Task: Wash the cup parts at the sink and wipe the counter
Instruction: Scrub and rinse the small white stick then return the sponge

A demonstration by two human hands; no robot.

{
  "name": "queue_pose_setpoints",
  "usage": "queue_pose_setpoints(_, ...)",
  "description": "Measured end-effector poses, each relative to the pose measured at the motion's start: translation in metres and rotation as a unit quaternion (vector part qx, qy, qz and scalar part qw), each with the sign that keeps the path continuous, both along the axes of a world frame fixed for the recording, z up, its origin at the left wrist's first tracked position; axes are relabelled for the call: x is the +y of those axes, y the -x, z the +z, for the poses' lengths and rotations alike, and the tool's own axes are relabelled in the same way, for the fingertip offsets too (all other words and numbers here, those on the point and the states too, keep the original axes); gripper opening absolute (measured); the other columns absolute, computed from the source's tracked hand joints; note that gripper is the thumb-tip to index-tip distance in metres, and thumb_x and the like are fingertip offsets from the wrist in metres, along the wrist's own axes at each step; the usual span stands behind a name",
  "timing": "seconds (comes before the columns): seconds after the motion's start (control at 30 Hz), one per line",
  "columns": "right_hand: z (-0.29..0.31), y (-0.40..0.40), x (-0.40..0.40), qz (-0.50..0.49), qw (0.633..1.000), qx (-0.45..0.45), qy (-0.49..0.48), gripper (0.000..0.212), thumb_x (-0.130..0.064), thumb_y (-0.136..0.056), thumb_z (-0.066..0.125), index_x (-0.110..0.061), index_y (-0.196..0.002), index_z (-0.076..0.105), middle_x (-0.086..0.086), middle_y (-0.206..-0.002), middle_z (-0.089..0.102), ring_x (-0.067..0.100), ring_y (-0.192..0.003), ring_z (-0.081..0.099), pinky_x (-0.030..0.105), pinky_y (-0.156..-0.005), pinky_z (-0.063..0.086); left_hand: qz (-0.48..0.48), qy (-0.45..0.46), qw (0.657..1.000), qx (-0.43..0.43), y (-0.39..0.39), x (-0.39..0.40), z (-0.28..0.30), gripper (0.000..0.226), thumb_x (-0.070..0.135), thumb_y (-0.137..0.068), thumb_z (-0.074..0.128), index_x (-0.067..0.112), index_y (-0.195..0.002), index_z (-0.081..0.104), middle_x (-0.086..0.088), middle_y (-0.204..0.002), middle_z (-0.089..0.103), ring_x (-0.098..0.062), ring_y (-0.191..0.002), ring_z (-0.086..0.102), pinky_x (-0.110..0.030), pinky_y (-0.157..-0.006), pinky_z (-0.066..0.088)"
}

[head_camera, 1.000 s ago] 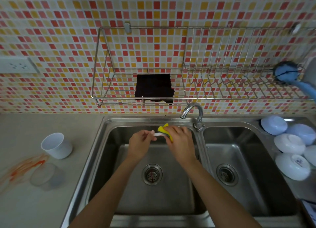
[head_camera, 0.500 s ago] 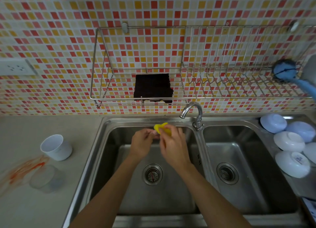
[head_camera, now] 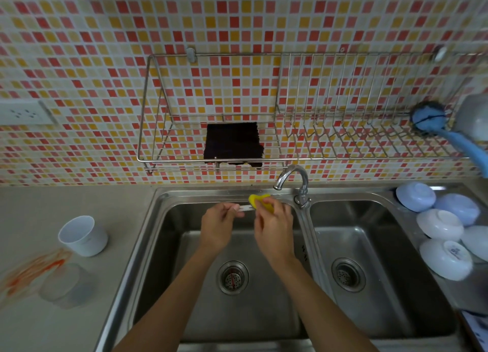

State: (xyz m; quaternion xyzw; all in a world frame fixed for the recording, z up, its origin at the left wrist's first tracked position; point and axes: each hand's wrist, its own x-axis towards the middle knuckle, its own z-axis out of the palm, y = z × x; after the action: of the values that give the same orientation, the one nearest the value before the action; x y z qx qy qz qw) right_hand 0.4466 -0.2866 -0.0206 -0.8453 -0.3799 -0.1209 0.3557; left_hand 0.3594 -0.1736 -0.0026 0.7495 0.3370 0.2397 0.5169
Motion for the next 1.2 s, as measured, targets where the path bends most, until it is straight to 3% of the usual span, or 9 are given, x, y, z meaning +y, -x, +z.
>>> queue_pose_setpoints(0.13, 0.002, 0.015, -0.002, 0.077, 0.995, -0.058, -0.012, 0.045, -0.011, -0.083, 0.064, -0.025, -0.126, 0.062, -0.001, -0.12, 0.058, 0.021, -0.099, 0.049, 0.033, -0.082, 0.046, -0.017, 0.015, 1.0, -0.01, 0.003, 0.002, 0.0, 0.015, 0.022, -0.094, 0.058, 0.021, -0.086, 0.07, 0.003, -0.082, 0.075, -0.015, -0.084, 0.071, -0.047, -0.087, 0.055)
queue_pose_setpoints(0.23, 0.003, -0.002, -0.003, 0.026, 0.999, -0.045, -0.015, 0.048, -0.016, -0.08, 0.071, -0.029, -0.125, 0.06, -0.002, -0.123, 0.059, 0.021, -0.103, 0.05, 0.035, -0.084, 0.046, -0.014, 0.034, 0.999, -0.018, 0.003, 0.001, 0.004, 0.019, 0.026, -0.095, 0.057, 0.029, -0.078, 0.066, 0.003, -0.078, 0.075, -0.022, -0.083, 0.071, -0.047, -0.085, 0.056)
queue_pose_setpoints(0.33, 0.0, -0.014, -0.004, 0.028, 0.997, -0.07, -0.015, 0.049, -0.015, -0.073, 0.08, -0.024, -0.118, 0.064, -0.002, -0.118, 0.064, 0.023, -0.098, 0.054, 0.037, -0.08, 0.049, -0.019, 0.095, 0.995, -0.02, 0.002, -0.002, 0.012, 0.021, 0.025, -0.096, 0.054, 0.021, -0.079, 0.066, -0.002, -0.076, 0.074, -0.026, -0.085, 0.07, -0.039, -0.084, 0.058)
queue_pose_setpoints(0.47, -0.004, -0.022, -0.004, 0.063, 0.991, -0.121, 0.004, 0.037, -0.019, -0.077, 0.077, -0.025, -0.112, 0.067, -0.008, -0.113, 0.067, 0.02, -0.089, 0.054, 0.037, -0.074, 0.048, -0.024, 0.148, 0.989, -0.005, 0.006, 0.003, 0.015, 0.021, 0.029, -0.095, 0.056, 0.015, -0.084, 0.067, -0.006, -0.079, 0.074, -0.025, -0.088, 0.07, -0.036, -0.085, 0.057)
queue_pose_setpoints(0.63, -0.009, -0.028, -0.003, 0.077, 0.984, -0.156, 0.029, 0.035, -0.021, -0.076, 0.077, -0.022, -0.109, 0.067, -0.006, -0.109, 0.068, 0.022, -0.088, 0.056, 0.038, -0.071, 0.049, -0.04, 0.068, 0.997, 0.01, 0.009, 0.006, 0.011, 0.012, 0.029, -0.092, 0.061, 0.022, -0.085, 0.068, -0.002, -0.082, 0.075, -0.019, -0.086, 0.071, -0.036, -0.082, 0.057)
queue_pose_setpoints(0.77, -0.007, -0.033, -0.002, 0.076, 0.982, -0.165, 0.045, 0.034, -0.022, -0.077, 0.076, -0.022, -0.109, 0.067, -0.006, -0.108, 0.068, 0.021, -0.089, 0.056, 0.037, -0.072, 0.048, -0.051, 0.014, 0.999, -0.006, 0.01, 0.005, 0.011, 0.013, 0.022, -0.087, 0.069, 0.018, -0.099, 0.066, 0.002, -0.084, 0.074, -0.006, -0.079, 0.07, -0.017, -0.072, 0.051)
queue_pose_setpoints(0.97, -0.006, -0.035, -0.003, 0.082, 0.98, -0.178, 0.038, 0.035, -0.022, -0.077, 0.077, -0.022, -0.112, 0.067, -0.005, -0.108, 0.068, 0.021, -0.089, 0.056, 0.036, -0.072, 0.048, -0.052, -0.031, 0.998, 0.027, 0.008, 0.009, 0.011, 0.007, 0.021, -0.084, 0.072, 0.016, -0.088, 0.07, 0.004, -0.081, 0.073, -0.002, -0.075, 0.067, -0.009, -0.069, 0.048)
queue_pose_setpoints(1.07, -0.009, -0.019, -0.001, 0.042, 0.992, -0.114, 0.012, 0.033, -0.023, -0.085, 0.068, -0.021, -0.118, 0.065, -0.003, -0.114, 0.066, 0.021, -0.094, 0.054, 0.035, -0.078, 0.048, 0.005, 0.035, 0.999, 0.004, 0.003, 0.006, 0.007, 0.017, 0.028, -0.088, 0.066, 0.013, -0.083, 0.071, 0.0, -0.079, 0.075, -0.001, -0.07, 0.067, -0.021, -0.074, 0.052)
queue_pose_setpoints(1.2, -0.01, 0.004, 0.003, 0.059, 0.993, -0.102, 0.028, 0.038, -0.023, -0.086, 0.052, -0.016, -0.121, 0.064, 0.002, -0.117, 0.064, 0.024, -0.095, 0.052, 0.035, -0.078, 0.051, 0.052, 0.178, 0.982, -0.018, -0.003, -0.008, 0.001, 0.021, 0.031, -0.09, 0.064, 0.015, -0.079, 0.072, -0.006, -0.082, 0.076, -0.022, -0.087, 0.071, -0.038, -0.086, 0.055)
